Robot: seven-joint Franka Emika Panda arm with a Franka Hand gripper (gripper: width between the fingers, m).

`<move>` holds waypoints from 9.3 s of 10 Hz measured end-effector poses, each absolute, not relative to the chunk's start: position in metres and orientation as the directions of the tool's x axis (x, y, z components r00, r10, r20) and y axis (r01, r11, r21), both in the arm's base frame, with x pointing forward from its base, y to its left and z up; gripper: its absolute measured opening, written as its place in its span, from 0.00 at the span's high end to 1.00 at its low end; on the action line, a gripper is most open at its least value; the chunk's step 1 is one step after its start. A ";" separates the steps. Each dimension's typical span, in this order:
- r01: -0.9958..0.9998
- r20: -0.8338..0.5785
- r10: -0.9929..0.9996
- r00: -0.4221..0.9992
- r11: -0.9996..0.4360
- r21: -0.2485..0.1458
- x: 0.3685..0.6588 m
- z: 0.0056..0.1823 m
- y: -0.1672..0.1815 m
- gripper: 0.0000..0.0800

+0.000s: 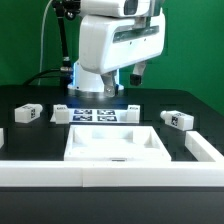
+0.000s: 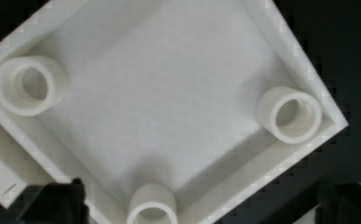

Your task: Assemble one leg

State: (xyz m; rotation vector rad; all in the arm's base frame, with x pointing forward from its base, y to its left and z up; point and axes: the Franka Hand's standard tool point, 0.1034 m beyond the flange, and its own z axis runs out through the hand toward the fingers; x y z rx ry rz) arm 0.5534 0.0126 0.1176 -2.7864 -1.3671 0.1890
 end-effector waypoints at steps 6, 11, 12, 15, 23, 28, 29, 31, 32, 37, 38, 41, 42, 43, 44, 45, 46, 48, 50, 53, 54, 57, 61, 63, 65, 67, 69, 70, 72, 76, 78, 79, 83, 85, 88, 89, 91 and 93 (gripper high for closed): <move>0.796 -0.146 0.810 0.568 -0.586 -0.149 0.549 0.119 0.010 0.19; 0.934 -0.062 0.946 0.317 -0.323 -0.151 0.517 0.097 -0.002 0.19; 0.946 -0.025 0.954 0.299 -0.299 -0.126 0.515 0.089 -0.003 0.19; 0.945 0.019 0.945 0.325 -0.324 -0.049 0.511 0.076 -0.001 0.19; 0.980 0.044 0.980 0.196 -0.197 0.023 0.495 0.054 -0.008 0.19; 0.976 0.044 0.976 0.215 -0.216 0.032 0.488 0.032 0.004 0.19; 0.978 0.044 0.978 0.205 -0.207 0.037 0.488 0.030 0.005 0.19; 0.985 0.049 0.987 0.156 -0.159 0.062 0.485 0.012 0.016 0.19; 0.986 0.049 0.987 0.155 -0.158 0.058 0.483 0.008 0.017 0.19; 0.984 0.045 0.985 0.166 -0.169 0.058 0.483 0.007 0.011 0.58; 0.984 0.045 0.985 0.166 -0.169 0.057 0.483 0.007 0.011 0.81; 0.985 0.043 0.985 0.165 -0.167 0.047 0.480 0.007 0.012 0.92; 0.985 0.043 0.985 0.165 -0.167 0.047 0.480 0.007 0.012 0.92; 0.985 0.043 0.985 0.165 -0.167 0.047 0.480 0.007 0.012 0.92; 0.985 0.043 0.985 0.165 -0.167 0.047 0.480 0.007 0.012 0.92; 0.985 0.043 0.985 0.165 -0.167 0.047 0.480 0.007 0.012 0.92; 0.985 0.043 0.985 0.165 -0.167 0.047 0.480 0.007 0.012 0.92; 0.990 0.038 0.990 0.133 -0.135 0.049 0.480 0.007 0.016 0.92; 0.997 0.027 0.998 0.051 -0.053 0.052 0.479 0.007 0.029 0.92; 0.997 0.029 0.998 0.060 -0.061 0.052 0.479 0.007 0.032 0.92; 0.997 0.029 0.998 0.055 -0.057 0.052 0.479 0.007 0.032 0.92; 0.998 0.031 0.999 -0.017 0.015 0.054 0.477 0.007 0.054 0.92; 0.998 0.037 0.999 -0.012 0.010 0.054 0.482 0.007 0.076 0.92; 0.999 0.037 0.999 -0.010 0.008 0.053 0.481 0.007 0.075 0.91; 0.999 0.037 0.999 -0.009 0.007 0.053 0.481 0.007 0.074 0.49; 0.999 0.037 0.999 -0.008 0.007 0.052 0.481 0.006 0.074 0.29; 0.999 0.037 0.999 -0.008 0.006 0.052 0.481 0.006 0.074 0.20; 0.999 0.037 0.999 -0.008 0.006 0.052 0.481 0.006 0.074 0.19; 0.998 0.037 0.999 0.022 -0.024 0.065 0.481 0.017 0.076 0.19; 0.984 0.050 0.989 0.138 -0.143 0.108 0.458 0.061 0.102 0.19; 0.980 0.060 0.986 0.159 -0.165 0.113 0.450 0.063 0.107 0.19; 0.977 0.062 0.983 0.175 -0.181 0.111 0.450 0.062 0.107 0.19; 0.815 0.170 0.816 0.553 -0.572 0.096 0.434 0.060 0.121 0.19; 0.691 0.215 0.683 0.698 -0.721 0.049 0.411 0.050 0.148 0.19; 0.536 0.220 0.522 0.824 -0.844 -0.004 0.408 0.046 0.162 0.19; 0.502 0.220 0.488 0.845 -0.865 -0.012 0.408 0.046 0.161 0.19; 0.509 0.184 0.497 0.848 -0.861 -0.020 0.405 0.044 0.163 0.19; 0.525 0.165 0.514 0.842 -0.851 -0.027 0.400 0.042 0.173 0.19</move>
Offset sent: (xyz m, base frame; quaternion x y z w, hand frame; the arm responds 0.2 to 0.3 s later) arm 0.0000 0.0000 0.0000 0.0000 0.0000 0.0000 1.0000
